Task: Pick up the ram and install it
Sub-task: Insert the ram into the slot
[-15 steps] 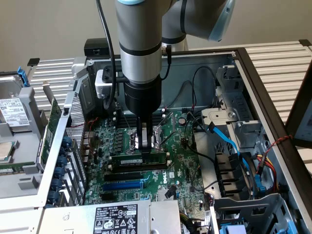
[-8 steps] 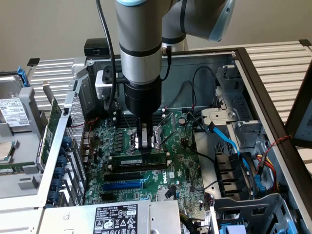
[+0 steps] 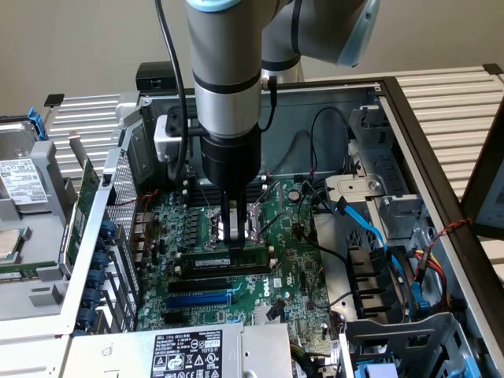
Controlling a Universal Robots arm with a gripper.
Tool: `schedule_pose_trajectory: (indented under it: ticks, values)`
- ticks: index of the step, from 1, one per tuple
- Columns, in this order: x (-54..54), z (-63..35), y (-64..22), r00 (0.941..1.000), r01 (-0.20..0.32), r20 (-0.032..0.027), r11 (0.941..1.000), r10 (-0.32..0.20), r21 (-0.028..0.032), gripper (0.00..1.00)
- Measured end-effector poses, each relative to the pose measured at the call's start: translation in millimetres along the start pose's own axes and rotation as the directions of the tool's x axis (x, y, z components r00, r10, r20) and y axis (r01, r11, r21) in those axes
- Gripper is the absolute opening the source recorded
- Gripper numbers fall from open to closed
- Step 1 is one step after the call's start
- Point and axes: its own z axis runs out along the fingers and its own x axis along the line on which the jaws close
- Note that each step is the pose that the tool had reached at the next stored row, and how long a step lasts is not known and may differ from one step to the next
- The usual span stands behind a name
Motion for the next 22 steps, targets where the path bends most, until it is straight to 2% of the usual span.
schedule_pose_trajectory:
  ticks: [5,7,8,12,22]
  values:
    - [0.0,0.7,0.2,1.0,0.0,-0.0001,1.0,0.0,0.0003,0.12]
    - [0.0,0.8,0.5,1.0,0.0,0.0,1.0,0.0,0.0003,0.14]
    - [0.0,0.8,1.3,1.0,0.0,0.0,1.0,0.0,0.0002,0.2]
    - [0.1,-0.3,2.8,1.0,-0.003,-0.0001,1.0,0.003,0.0001,0.2]
    - [0.6,-14.8,3.4,0.9998,-0.017,0.0001,0.9998,0.017,-0.0001,0.2]
